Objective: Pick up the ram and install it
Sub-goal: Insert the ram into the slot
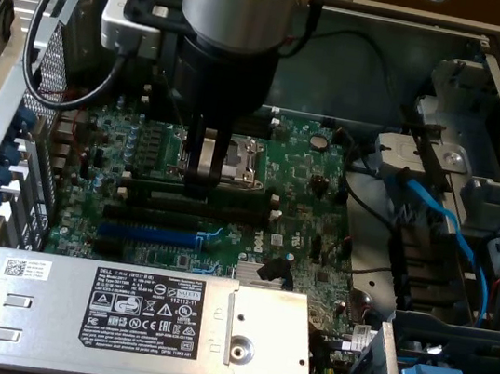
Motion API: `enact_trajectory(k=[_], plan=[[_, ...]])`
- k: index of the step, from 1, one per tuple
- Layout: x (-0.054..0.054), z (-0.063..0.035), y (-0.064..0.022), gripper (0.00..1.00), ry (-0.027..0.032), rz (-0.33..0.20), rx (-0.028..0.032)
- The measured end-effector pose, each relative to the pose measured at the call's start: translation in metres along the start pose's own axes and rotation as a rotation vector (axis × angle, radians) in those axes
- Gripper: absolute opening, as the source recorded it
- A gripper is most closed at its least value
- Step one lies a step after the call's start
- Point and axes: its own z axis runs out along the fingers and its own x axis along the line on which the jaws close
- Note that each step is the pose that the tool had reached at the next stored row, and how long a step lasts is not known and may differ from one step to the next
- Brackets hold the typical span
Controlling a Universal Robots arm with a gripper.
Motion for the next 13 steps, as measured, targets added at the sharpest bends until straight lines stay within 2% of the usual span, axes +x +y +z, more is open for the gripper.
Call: enact_trajectory(k=[8, 13], plan=[[0.0004, -0.0001, -0.0013, 0.13, -0.0026, 0.000, -0.0088], [0.0003, -0.0002, -0.0034, 0.13, -0.0026, -0.002, -0.0101]])
